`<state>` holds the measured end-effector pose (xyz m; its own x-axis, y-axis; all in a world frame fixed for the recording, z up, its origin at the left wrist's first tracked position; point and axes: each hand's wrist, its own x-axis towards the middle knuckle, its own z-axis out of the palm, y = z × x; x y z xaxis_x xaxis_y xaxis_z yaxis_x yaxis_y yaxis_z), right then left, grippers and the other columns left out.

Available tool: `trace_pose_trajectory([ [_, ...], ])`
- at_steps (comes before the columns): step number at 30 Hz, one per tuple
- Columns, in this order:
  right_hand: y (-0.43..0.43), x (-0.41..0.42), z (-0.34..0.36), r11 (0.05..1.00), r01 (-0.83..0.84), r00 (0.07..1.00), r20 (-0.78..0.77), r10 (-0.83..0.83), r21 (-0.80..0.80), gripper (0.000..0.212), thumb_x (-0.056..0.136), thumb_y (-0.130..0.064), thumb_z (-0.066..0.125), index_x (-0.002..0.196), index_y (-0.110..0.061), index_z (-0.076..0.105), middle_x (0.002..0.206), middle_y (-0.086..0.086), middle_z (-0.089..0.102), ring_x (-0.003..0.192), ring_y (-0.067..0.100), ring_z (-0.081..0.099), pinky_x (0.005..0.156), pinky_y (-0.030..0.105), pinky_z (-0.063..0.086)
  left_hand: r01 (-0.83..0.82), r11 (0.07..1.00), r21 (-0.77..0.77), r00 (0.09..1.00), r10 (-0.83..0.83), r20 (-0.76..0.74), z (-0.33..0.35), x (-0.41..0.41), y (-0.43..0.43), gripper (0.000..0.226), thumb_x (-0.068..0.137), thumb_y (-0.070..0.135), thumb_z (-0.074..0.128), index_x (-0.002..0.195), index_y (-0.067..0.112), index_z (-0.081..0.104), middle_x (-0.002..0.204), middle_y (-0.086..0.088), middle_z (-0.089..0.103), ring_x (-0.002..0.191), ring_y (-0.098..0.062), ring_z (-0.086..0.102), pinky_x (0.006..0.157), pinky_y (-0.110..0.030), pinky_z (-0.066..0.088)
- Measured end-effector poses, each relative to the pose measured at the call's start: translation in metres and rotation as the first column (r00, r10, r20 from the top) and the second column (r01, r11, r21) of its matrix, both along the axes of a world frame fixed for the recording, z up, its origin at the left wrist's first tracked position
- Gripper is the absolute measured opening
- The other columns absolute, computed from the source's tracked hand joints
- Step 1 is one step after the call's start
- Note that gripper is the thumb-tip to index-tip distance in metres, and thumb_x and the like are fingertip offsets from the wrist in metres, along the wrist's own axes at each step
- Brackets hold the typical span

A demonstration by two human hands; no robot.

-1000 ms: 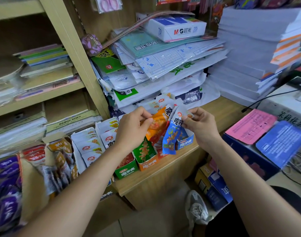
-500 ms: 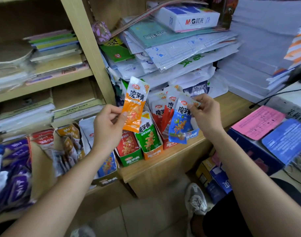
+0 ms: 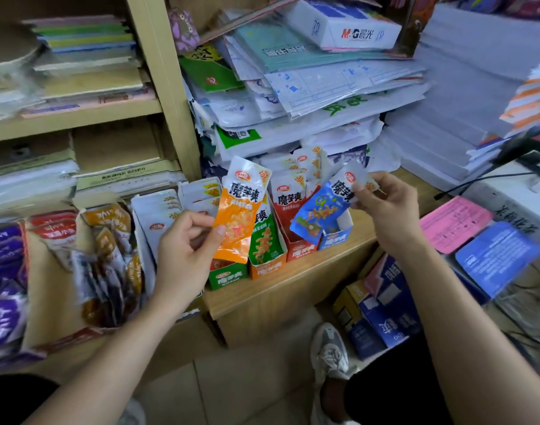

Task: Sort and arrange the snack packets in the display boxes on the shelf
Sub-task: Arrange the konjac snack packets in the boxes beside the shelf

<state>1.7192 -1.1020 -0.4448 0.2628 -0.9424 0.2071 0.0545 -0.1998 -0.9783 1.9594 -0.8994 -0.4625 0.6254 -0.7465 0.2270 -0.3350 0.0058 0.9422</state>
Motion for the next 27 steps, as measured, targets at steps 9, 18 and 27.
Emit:
trace_pose_trajectory([
  [9, -0.001, 0.010, -0.003, 0.996, 0.050, 0.977, -0.204, -0.066, -0.079, 0.020, 0.098, -0.007, 0.061, 0.088, -0.019, 0.072, 0.075, 0.000, 0.068, 0.059, 0.007, 0.061, 0.061, 0.024, 0.054, -0.033, 0.999, -0.005, 0.999, 0.033, -0.037, -0.006, 0.001, 0.001, 0.007, 0.093, 0.014, 0.068, 0.096, 0.013, 0.062, 0.091, -0.001, 0.074, 0.087, -0.010, 0.072, 0.078, -0.032, 0.058],
  [18, 0.011, 0.000, -0.006, 0.928, 0.342, 0.912, -0.185, -0.366, -0.150, 0.010, 0.090, -0.012, 0.069, 0.080, -0.009, 0.069, 0.066, 0.001, 0.067, 0.046, 0.012, 0.059, 0.046, 0.032, 0.049, -0.058, 0.997, -0.052, 0.997, 0.056, -0.053, -0.004, -0.001, 0.002, 0.014, 0.092, 0.010, 0.069, 0.094, 0.021, 0.060, 0.091, 0.004, 0.075, 0.086, -0.007, 0.073, 0.075, -0.025, 0.058],
  [27, -0.030, 0.012, 0.005, 0.859, 0.502, 0.862, -0.016, -0.506, -0.098, 0.023, 0.090, -0.021, 0.068, 0.069, -0.027, 0.060, 0.061, -0.011, 0.060, 0.064, 0.014, 0.073, 0.063, 0.036, 0.056, -0.035, 0.998, -0.059, 0.997, 0.031, -0.071, -0.006, -0.010, -0.006, 0.016, 0.090, 0.007, 0.070, 0.095, 0.019, 0.061, 0.089, 0.004, 0.074, 0.083, -0.004, 0.072, 0.074, -0.019, 0.056],
])
